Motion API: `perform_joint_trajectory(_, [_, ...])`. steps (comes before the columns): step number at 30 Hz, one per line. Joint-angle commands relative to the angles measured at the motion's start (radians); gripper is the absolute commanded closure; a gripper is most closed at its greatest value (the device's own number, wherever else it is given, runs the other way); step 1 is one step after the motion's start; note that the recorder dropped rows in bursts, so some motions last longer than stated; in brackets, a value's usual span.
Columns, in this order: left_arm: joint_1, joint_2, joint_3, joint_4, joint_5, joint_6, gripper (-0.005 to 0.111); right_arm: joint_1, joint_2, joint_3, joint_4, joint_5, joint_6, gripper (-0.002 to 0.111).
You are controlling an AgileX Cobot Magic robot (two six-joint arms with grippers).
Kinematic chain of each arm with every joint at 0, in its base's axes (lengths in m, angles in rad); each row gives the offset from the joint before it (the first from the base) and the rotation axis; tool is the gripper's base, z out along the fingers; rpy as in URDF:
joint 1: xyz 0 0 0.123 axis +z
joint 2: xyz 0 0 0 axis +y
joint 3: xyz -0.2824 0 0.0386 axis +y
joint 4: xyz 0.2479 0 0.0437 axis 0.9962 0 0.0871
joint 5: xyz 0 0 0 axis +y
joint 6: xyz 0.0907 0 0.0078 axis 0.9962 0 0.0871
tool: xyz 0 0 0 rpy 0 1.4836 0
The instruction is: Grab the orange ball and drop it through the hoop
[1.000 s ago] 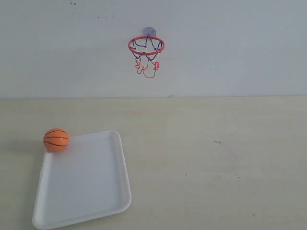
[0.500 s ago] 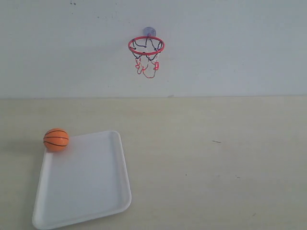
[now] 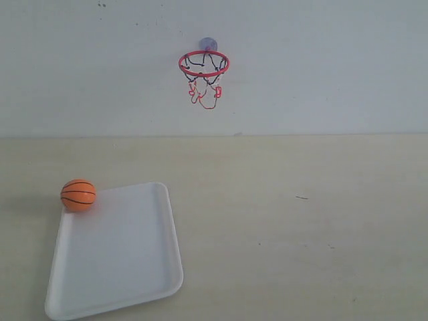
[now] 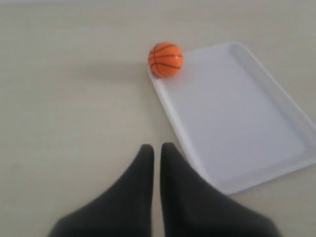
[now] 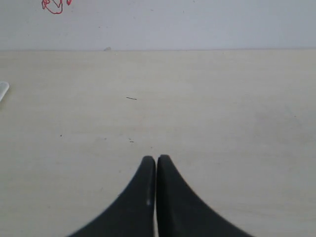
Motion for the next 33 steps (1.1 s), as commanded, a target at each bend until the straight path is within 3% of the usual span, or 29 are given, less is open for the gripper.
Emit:
perform_joint_trajectory(1, [0.002, 0.149, -0.006, -0.035, -0.09, 0.009, 0.103, 0.002, -0.005, 0.0, -0.008, -0.004, -0.007, 0.109])
perform_joint_trajectory(7, [0.002, 0.237, -0.008, -0.343, -0.308, 0.011, 0.103, 0.002, -0.005, 0.0, -0.008, -0.004, -0.007, 0.109])
perform_joint_trajectory(11, [0.002, 0.31, -0.072, -0.343, -0.33, 0.046, 0.103, 0.002, -0.005, 0.0, -0.008, -0.004, -0.007, 0.109])
perform_joint_trajectory(15, [0.002, 0.443, -0.257, -0.345, -0.156, 0.159, 0.103, 0.002, -0.005, 0.0, -0.008, -0.004, -0.007, 0.109])
perform_joint_trajectory(18, [0.002, 0.593, -0.45, -0.345, 0.088, 0.201, 0.103, 0.002, -0.005, 0.0, -0.008, -0.004, -0.007, 0.109])
perform_joint_trajectory(19, [0.002, 0.708, -0.58, -0.345, 0.233, 0.204, 0.103, 0.002, -0.005, 0.0, -0.008, -0.004, -0.007, 0.109])
perform_joint_trajectory(21, [0.002, 0.867, -0.721, -0.345, 0.336, 0.239, 0.103, 0.002, -0.005, 0.0, -0.008, -0.014, -0.007, 0.109])
perform_joint_trajectory(27, [0.0, 1.148, -0.87, -0.345, 0.324, 0.474, 0.101, 0.002, -0.005, 0.0, -0.008, -0.014, -0.007, 0.109])
perform_joint_trajectory(29, [-0.001, 1.194, -0.87, -0.341, 0.284, 0.481, 0.09, 0.002, -0.005, 0.0, -0.008, -0.014, -0.007, 0.109])
perform_joint_trajectory(33, [-0.001, 1.246, -0.87, -0.341, 0.167, 0.518, 0.047, 0.002, -0.005, 0.0, -0.008, -0.014, -0.007, 0.109])
